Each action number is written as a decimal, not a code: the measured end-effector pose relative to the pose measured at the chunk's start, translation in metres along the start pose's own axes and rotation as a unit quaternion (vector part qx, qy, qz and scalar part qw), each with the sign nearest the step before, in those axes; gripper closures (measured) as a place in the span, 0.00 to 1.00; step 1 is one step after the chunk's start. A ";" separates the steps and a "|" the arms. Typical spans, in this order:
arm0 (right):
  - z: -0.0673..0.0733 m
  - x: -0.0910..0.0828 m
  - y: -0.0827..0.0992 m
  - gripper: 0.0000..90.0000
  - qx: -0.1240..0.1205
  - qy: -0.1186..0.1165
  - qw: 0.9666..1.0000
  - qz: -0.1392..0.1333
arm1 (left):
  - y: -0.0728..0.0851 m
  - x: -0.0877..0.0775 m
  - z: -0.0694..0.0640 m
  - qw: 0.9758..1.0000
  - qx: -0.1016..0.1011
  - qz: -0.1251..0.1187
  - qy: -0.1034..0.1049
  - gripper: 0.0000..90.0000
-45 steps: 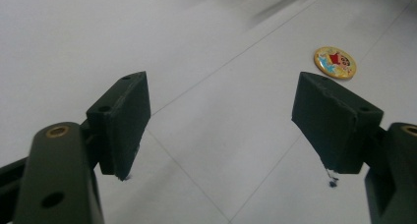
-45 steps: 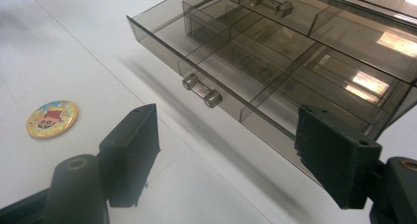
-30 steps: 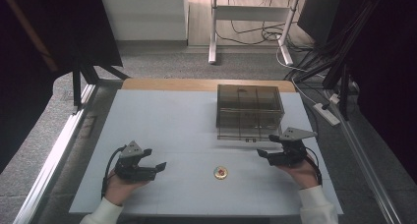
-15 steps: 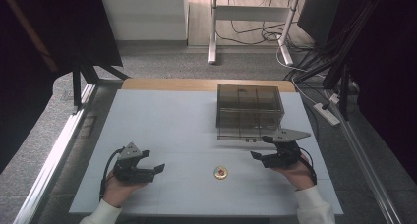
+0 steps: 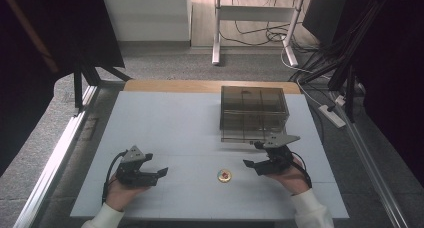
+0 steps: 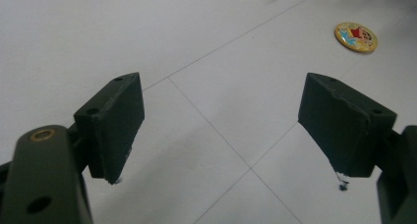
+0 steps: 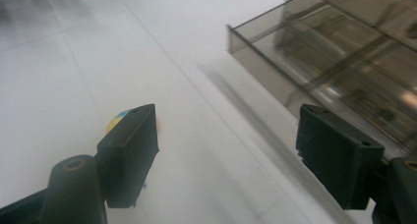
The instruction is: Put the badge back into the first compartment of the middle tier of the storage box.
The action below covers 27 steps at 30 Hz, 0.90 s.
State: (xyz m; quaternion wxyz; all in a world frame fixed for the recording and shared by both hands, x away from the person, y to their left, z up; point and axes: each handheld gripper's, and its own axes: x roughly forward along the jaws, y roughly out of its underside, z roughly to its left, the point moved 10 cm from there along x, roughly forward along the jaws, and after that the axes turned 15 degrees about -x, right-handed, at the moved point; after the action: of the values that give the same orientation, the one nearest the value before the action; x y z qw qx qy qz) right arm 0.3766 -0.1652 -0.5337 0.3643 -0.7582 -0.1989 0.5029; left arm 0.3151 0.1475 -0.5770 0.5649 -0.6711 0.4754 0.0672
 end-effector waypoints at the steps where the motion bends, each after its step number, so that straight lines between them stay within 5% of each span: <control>1: 0.002 0.003 -0.001 0.26 -0.002 -0.004 1.000 0.002 | 0.000 0.000 0.000 1.000 0.002 0.001 -0.001 0.20; 27: 0.041 0.046 -0.011 0.22 -0.034 -0.076 0.995 0.050 | 0.002 0.002 0.000 1.000 0.008 0.008 -0.004 0.20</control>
State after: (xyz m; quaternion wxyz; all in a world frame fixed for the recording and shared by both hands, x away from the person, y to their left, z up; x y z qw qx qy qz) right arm 0.3593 -0.1128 -0.5632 0.2963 -0.7390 -0.2050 0.5692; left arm 0.3145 0.1463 -0.5797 0.5719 -0.6622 0.4790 0.0706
